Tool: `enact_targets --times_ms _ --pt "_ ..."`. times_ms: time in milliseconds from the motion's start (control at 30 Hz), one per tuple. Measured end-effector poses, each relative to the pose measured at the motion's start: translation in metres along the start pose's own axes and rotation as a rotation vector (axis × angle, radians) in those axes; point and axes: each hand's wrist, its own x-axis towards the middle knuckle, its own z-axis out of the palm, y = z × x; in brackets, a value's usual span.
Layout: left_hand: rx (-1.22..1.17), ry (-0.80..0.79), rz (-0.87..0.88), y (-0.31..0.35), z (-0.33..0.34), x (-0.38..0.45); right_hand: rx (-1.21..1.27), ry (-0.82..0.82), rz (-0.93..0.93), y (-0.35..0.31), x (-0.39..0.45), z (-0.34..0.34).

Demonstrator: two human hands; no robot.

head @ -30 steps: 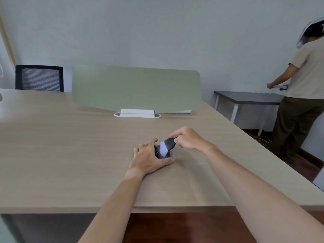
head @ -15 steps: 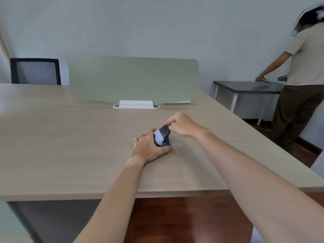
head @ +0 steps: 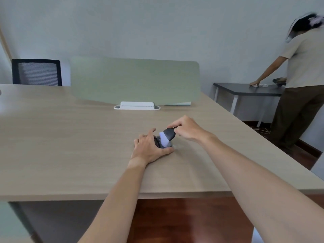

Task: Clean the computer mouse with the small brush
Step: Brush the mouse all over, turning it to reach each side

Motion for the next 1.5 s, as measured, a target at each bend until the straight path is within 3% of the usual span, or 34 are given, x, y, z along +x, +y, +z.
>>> enact_targets --times_ms 233,333,467,567,733,867,1067,1267,1367,1500 --pt "-0.022 -0.001 -0.021 0.001 -0.002 -0.002 -0.108 0.043 0.060 0.023 -0.002 -0.009" --pt "-0.024 0.002 -0.009 0.002 -0.003 -0.003 0.039 0.101 0.123 0.027 -0.003 -0.011" --pt "-0.027 -0.002 -0.007 0.004 -0.005 -0.004 0.254 0.056 0.166 0.017 -0.001 -0.004" --pt "-0.034 -0.004 -0.012 0.004 -0.007 -0.006 0.145 0.004 0.144 0.011 -0.001 0.004" --pt "-0.011 0.010 -0.007 0.006 -0.009 -0.007 -0.029 0.069 0.184 0.020 0.005 -0.008" --pt "-0.027 0.017 0.001 0.008 -0.010 -0.007 0.039 0.122 0.126 0.000 0.013 -0.008" --pt "0.035 0.006 0.036 0.008 -0.010 -0.008 -0.037 -0.092 0.007 -0.029 0.019 0.013" --pt "-0.045 0.045 -0.008 0.008 -0.009 -0.008 -0.131 -0.001 0.074 -0.002 0.016 -0.011" --pt "-0.057 0.033 -0.012 0.006 -0.008 -0.008 -0.049 0.076 0.074 0.002 0.016 -0.016" --pt "-0.090 0.014 -0.026 0.008 -0.010 -0.007 -0.001 -0.042 0.056 -0.009 0.013 -0.001"
